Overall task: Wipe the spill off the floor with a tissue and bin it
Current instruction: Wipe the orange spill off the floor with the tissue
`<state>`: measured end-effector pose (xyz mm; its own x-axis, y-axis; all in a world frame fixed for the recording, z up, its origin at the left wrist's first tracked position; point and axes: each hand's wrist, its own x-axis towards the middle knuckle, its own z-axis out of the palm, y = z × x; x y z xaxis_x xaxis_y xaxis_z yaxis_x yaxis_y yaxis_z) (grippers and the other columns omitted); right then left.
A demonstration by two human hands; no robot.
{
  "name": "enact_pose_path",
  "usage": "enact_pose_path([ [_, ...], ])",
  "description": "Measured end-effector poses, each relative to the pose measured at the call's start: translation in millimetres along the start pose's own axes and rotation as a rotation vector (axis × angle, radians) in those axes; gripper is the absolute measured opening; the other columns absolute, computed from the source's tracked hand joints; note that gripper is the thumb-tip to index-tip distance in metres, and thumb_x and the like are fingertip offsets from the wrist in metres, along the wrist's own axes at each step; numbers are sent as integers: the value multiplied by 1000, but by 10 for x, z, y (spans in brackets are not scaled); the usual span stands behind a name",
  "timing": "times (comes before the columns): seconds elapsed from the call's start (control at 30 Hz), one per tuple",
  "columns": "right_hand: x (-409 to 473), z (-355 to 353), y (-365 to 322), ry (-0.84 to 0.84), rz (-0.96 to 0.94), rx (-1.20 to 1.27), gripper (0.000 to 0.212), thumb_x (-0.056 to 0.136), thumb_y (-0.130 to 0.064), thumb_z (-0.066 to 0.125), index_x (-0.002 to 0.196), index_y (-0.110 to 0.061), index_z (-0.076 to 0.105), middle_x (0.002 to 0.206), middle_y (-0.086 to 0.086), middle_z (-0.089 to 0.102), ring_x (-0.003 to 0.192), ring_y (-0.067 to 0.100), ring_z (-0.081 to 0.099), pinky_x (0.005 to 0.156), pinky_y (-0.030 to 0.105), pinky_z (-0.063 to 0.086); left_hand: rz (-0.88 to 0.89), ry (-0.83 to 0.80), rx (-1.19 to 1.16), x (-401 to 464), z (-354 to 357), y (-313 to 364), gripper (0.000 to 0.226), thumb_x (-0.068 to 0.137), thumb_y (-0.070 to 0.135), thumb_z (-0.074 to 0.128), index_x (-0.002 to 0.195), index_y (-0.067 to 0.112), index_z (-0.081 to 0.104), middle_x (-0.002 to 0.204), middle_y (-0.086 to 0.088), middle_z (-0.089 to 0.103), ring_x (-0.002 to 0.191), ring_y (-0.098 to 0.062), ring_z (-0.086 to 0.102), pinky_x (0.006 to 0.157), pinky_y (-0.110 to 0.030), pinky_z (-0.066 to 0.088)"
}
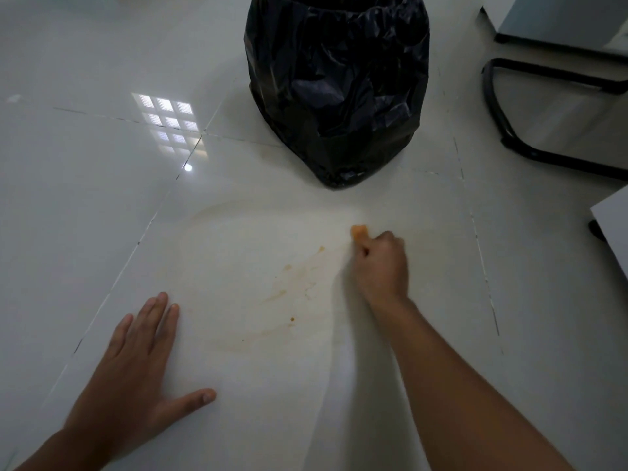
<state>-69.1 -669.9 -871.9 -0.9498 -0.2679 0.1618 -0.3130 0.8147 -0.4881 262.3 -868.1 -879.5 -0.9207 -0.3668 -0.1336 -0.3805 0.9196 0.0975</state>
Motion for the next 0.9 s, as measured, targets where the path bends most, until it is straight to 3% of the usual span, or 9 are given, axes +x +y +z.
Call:
enact_pose_path([
  [0.1,-521,26,-315,-80,-263,75,30,101,-32,49,100,-13,72,80,12,55,80,32,50,68,43,48,-1,-2,-4,1,-11,-6,125,73,92,38,152,-4,28,163,-22,21,151,-35,21,123,-45,8],
  [0.2,-722,-14,-327,-173,-293,174,27,100,-34,49,106,-22,72,80,0,49,81,20,47,70,38,44,9,6,-3,-13,-14,3,124,74,92,36,152,-4,28,164,-21,19,152,-34,19,122,-47,11],
  [0.33,-483,-190,185,110,-5,195,24,97,-29,55,108,-15,72,79,3,48,78,28,54,66,39,46,15,17,-6,-25,-44,15,123,76,92,35,152,-4,27,163,-23,19,152,-34,19,120,-52,16],
  [0.43,-277,-376,489,107,168,-23,24,96,-24,54,113,-16,70,82,6,45,85,33,52,67,35,45,15,18,-14,-26,-56,31,124,75,93,35,152,-4,28,163,-23,19,152,-34,19,120,-52,16],
  [0.5,-178,-387,465,71,182,-43,25,97,-23,54,114,-16,70,86,10,51,89,35,52,73,41,51,15,20,-19,-27,-58,26,124,75,93,35,152,-4,28,163,-23,19,152,-34,18,120,-52,15],
  [0.6,-77,-268,189,-7,122,1,27,96,-24,55,118,-17,70,93,12,56,94,33,53,80,46,52,19,24,-29,-30,-58,22,124,75,93,37,153,-4,27,164,-22,18,152,-33,17,120,-52,15],
  [0.77,-309,-67,-418,-215,-202,-6,26,95,-23,55,115,-24,71,95,8,57,95,27,49,81,41,48,21,23,-25,-31,-50,7,124,75,92,37,153,-4,27,164,-22,18,152,-33,18,120,-52,15],
  [0.83,-410,-58,-557,-171,-227,66,26,96,-23,54,116,-23,71,92,2,55,92,21,47,77,39,49,23,21,-25,-34,-41,2,124,75,92,38,153,-3,27,164,-21,17,152,-33,17,120,-52,15],
  [0.9,-400,-99,-596,-8,-173,124,26,95,-20,56,117,-19,70,88,2,54,88,21,48,70,40,51,21,22,-26,-36,-43,-2,124,75,92,38,153,-3,26,164,-21,17,152,-32,17,120,-51,14],
])
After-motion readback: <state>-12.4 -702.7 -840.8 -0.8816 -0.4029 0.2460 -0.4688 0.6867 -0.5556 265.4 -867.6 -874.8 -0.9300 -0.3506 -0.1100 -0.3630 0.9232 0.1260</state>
